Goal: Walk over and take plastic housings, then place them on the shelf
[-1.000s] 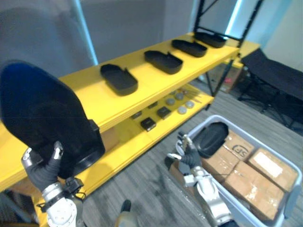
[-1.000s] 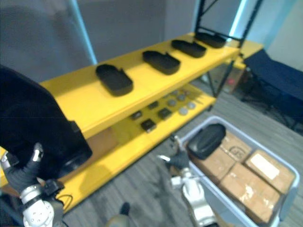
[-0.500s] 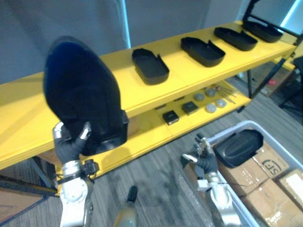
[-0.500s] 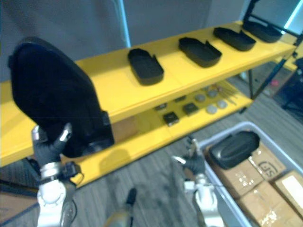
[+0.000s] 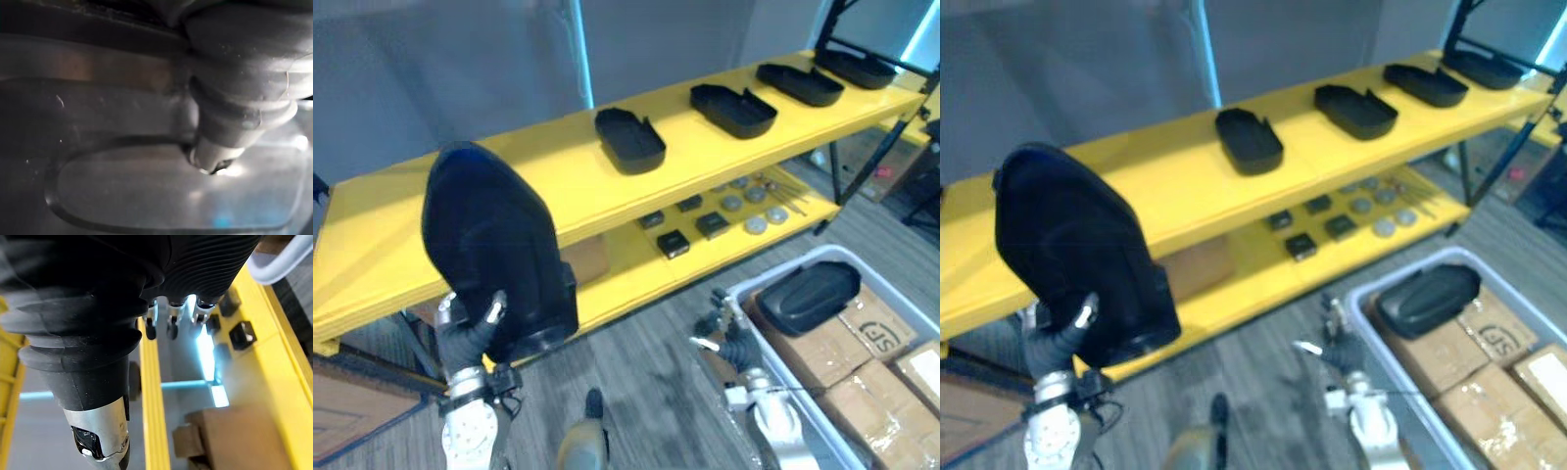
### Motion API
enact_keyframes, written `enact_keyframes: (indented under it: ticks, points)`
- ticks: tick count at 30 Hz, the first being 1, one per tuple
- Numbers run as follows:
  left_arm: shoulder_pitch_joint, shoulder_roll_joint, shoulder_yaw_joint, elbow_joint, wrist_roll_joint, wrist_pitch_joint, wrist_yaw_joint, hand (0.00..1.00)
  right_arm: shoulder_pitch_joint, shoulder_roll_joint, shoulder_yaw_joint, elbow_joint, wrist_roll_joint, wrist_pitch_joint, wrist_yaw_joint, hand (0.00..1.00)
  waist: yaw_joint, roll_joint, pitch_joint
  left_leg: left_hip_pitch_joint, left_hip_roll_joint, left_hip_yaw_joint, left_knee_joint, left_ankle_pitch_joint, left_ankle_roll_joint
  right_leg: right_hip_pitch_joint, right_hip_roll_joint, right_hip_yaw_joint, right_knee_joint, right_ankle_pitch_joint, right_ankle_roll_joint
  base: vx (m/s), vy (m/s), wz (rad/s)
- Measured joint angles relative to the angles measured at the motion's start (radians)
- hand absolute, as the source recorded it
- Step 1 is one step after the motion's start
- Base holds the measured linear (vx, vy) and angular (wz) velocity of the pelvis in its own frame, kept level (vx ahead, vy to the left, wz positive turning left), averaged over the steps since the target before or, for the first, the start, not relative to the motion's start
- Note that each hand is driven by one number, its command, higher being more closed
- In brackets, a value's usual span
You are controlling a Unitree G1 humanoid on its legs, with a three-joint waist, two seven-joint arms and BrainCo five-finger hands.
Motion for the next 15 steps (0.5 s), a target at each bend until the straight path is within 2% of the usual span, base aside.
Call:
enact_keyframes:
  ticks: [1, 2, 3, 5, 7, 8, 9, 10, 11, 12, 13, 14, 15]
  points:
    - [-0.016, 0.001, 0.013, -0.012, -0.001, -0.008, -0.019, 1.0, -0.004, 0.016, 0.0, 0.0, -0.001, 0.0, -0.019, 0.0, 0.005, -0.024, -0.002, -0.013, -0.027, -0.001, 0.001, -0.008, 0.008, 0.0, -0.02, -0.014, -0.01, 0.0, -0.002, 0.12, 0.107, 0.36]
    - [-0.025, 0.002, 0.018, -0.015, -0.001, -0.01, -0.028, 1.0, -0.008, 0.024, 0.0, 0.0, -0.002, 0.0, -0.028, 0.0, 0.008, -0.036, -0.001, -0.016, -0.042, -0.002, 0.001, -0.014, 0.011, 0.004, -0.031, -0.021, -0.014, 0.002, -0.008, 0.19, 0.127, 0.37]
    - [-0.04, 0.0, 0.025, -0.017, -0.001, -0.011, -0.037, 1.0, -0.015, 0.032, -0.002, 0.0, -0.004, 0.0, -0.047, 0.0, 0.009, -0.055, 0.004, -0.008, -0.07, -0.005, 0.002, -0.028, 0.019, 0.022, -0.049, -0.027, 0.0, 0.023, -0.037, 0.19, 0.133, 0.49]
    - [-0.062, -0.001, 0.026, -0.02, 0.0, -0.01, -0.057, 1.0, -0.023, 0.034, -0.015, -0.001, -0.015, -0.005, -0.084, 0.0, 0.002, -0.046, 0.0, 0.01, -0.084, -0.033, -0.003, -0.039, 0.035, -0.014, -0.069, -0.007, 0.128, 0.088, -0.06, 0.21, 0.175, 0.42]
    - [-0.078, 0.005, 0.05, -0.041, 0.007, -0.014, -0.067, 1.0, -0.055, 0.043, -0.036, -0.003, -0.023, -0.026, -0.108, 0.0, 0.008, -0.051, -0.001, 0.064, -0.094, -0.025, -0.005, -0.083, 0.052, -0.108, -0.119, 0.063, 0.352, 0.196, -0.102, 0.22, 0.171, -0.01]
    - [-0.08, 0.005, 0.055, -0.041, 0.012, -0.014, -0.064, 1.0, -0.066, 0.048, -0.04, -0.003, -0.024, -0.038, -0.108, 0.0, 0.007, -0.051, -0.001, 0.082, -0.097, -0.024, -0.012, -0.092, 0.057, -0.13, -0.133, 0.074, 0.404, 0.242, -0.106, 0.26, 0.141, -0.18]
    - [-0.077, 0.007, 0.062, -0.042, 0.013, -0.012, -0.057, 1.0, -0.089, 0.052, -0.042, -0.003, -0.024, -0.054, -0.107, 0.0, 0.0, -0.048, -0.002, 0.129, -0.092, -0.024, -0.043, -0.103, 0.07, -0.176, -0.157, 0.097, 0.493, 0.332, -0.094, 0.28, 0.106, -0.21]
    - [-0.082, 0.023, 0.068, -0.043, 0.013, -0.011, -0.049, 1.0, -0.111, 0.062, -0.034, -0.005, -0.025, -0.073, -0.103, 0.0, -0.005, -0.037, -0.004, 0.151, -0.081, -0.025, -0.06, -0.113, 0.087, -0.23, -0.155, 0.098, 0.558, 0.239, -0.1, 0.28, 0.084, -0.22]
    - [-0.088, 0.031, 0.072, -0.043, 0.013, -0.009, -0.045, 1.0, -0.126, 0.063, -0.023, -0.007, -0.026, -0.079, -0.102, 0.0, -0.01, -0.037, -0.004, 0.159, -0.071, -0.026, -0.063, -0.117, 0.093, -0.255, -0.14, 0.094, 0.567, 0.176, -0.098, 0.22, 0.073, -0.12]
    - [-0.105, 0.049, 0.076, -0.038, 0.012, 0.001, -0.031, 1.0, -0.146, 0.064, -0.014, -0.022, -0.042, -0.081, -0.096, 0.0, -0.014, -0.022, 0.002, 0.18, -0.048, -0.029, -0.069, -0.125, 0.094, -0.289, -0.09, 0.084, 0.529, 0.1, -0.093, 0.15, 0.061, -0.04]
    - [-0.116, 0.056, 0.075, -0.035, 0.011, 0.006, -0.027, 1.0, -0.152, 0.062, -0.011, -0.034, -0.042, -0.082, -0.09, 0.0, -0.018, -0.02, 0.003, 0.19, -0.039, -0.034, -0.072, -0.13, 0.091, -0.297, -0.064, 0.085, 0.488, 0.079, -0.093, 0.23, 0.054, 0.14]
    - [-0.144, 0.072, 0.072, -0.023, 0.011, 0.014, -0.023, 1.0, -0.155, 0.06, -0.011, -0.064, -0.041, -0.087, -0.077, 0.0, -0.029, -0.016, 0.002, 0.202, -0.026, -0.058, -0.071, -0.142, 0.086, -0.308, -0.014, 0.099, 0.382, 0.062, -0.094, 0.23, -0.019, 0.48]
    - [-0.181, 0.084, 0.067, -0.01, 0.01, 0.019, -0.021, 1.0, -0.155, 0.053, -0.013, -0.101, -0.037, -0.092, -0.068, 0.0, -0.04, -0.016, 0.001, 0.2, -0.019, -0.091, -0.07, -0.15, 0.08, -0.329, 0.037, 0.162, 0.276, 0.066, -0.089, 0.22, -0.061, 0.68]
